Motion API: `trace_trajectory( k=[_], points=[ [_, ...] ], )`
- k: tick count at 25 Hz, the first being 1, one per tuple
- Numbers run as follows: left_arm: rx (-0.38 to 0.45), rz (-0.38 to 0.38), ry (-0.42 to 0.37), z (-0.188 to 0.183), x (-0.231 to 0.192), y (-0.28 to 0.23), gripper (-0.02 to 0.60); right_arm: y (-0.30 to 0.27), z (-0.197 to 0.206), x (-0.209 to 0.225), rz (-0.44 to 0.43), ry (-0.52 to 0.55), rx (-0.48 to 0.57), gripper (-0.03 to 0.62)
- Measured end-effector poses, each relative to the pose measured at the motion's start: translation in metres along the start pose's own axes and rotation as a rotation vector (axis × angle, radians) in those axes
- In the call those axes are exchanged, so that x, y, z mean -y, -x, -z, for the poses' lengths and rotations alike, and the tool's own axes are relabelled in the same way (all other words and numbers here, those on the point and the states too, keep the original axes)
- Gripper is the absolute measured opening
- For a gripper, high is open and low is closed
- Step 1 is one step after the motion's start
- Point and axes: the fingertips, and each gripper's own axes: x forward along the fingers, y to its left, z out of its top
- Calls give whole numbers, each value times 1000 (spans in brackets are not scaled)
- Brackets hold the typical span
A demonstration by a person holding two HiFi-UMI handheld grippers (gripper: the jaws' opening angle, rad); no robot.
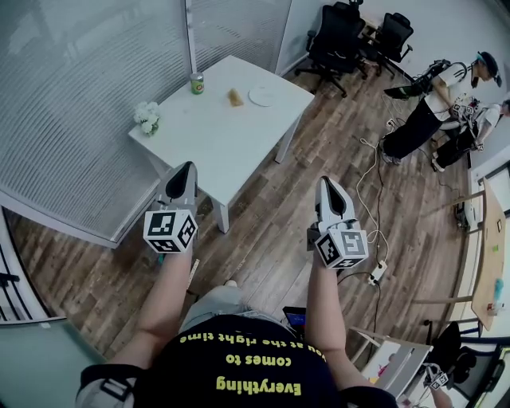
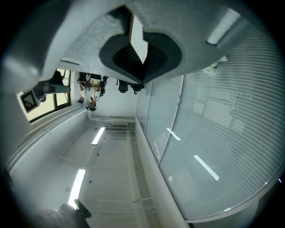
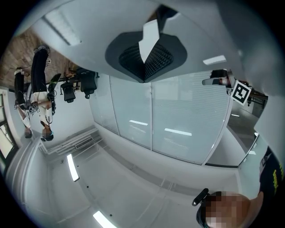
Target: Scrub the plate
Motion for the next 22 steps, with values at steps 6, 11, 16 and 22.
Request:
trace_trajectory(
  k=[6, 11, 16, 22],
  points=[
    [-10, 10, 7, 4, -16, -26, 2, -27, 6, 3, 5, -12, -4, 5],
    [-19, 11, 17, 9, -30, -38, 2, -43, 10, 1, 8, -12, -12, 5],
    [-25, 15, 19, 14, -43, -46, 2, -59, 26, -8, 4, -16, -34, 5],
    [-40, 23, 20, 20, -51, -52, 2, -68, 30, -11, 7, -16, -39, 5]
  ],
)
